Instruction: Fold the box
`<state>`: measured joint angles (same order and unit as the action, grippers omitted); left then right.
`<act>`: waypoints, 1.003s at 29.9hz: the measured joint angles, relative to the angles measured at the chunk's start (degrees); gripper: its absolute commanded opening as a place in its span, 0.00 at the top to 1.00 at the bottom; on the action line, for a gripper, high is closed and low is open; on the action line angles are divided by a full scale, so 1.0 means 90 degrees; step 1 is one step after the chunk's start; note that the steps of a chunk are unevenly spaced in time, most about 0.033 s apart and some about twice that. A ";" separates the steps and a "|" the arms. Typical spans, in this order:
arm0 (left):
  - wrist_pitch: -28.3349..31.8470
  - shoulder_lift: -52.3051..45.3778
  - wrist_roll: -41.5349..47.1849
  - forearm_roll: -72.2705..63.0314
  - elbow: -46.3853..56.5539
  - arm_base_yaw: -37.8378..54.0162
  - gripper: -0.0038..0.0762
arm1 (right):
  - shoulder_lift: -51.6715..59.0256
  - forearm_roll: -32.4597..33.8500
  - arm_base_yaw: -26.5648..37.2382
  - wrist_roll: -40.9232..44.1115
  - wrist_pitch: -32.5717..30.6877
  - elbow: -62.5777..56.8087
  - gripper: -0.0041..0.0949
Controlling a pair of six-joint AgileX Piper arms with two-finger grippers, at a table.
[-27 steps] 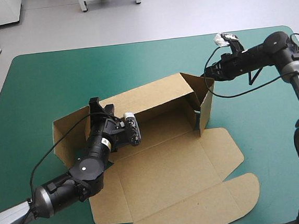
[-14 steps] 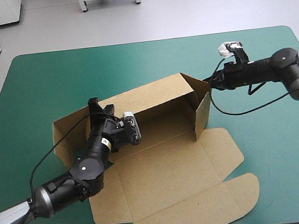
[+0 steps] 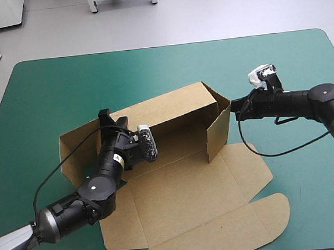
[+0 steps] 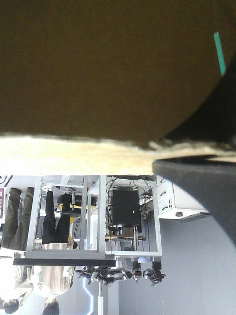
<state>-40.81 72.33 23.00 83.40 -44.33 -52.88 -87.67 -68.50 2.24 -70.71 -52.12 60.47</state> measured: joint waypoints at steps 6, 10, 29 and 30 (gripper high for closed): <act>0.0000 0.0000 0.0000 -0.0006 0.0000 0.0000 0.96 | 0.0036 0.0544 0.0000 -0.0037 0.0020 -0.0185 0.58; 0.0000 0.0000 0.0000 -0.0006 0.0000 0.0000 0.96 | 0.0182 0.0670 0.0000 0.0164 0.0020 -0.0190 0.31; 0.0019 0.0000 -0.0012 -0.0012 0.0000 0.0000 0.96 | 0.0215 0.0232 -0.0040 0.0036 -0.0574 -0.0232 0.30; 0.0018 0.0000 -0.0026 -0.0012 0.0000 0.0000 0.96 | 0.0215 0.0166 -0.0064 -0.0016 -0.0574 -0.0272 0.31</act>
<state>-40.65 72.33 22.76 83.30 -44.33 -52.88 -85.74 -67.01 1.66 -70.85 -57.29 58.02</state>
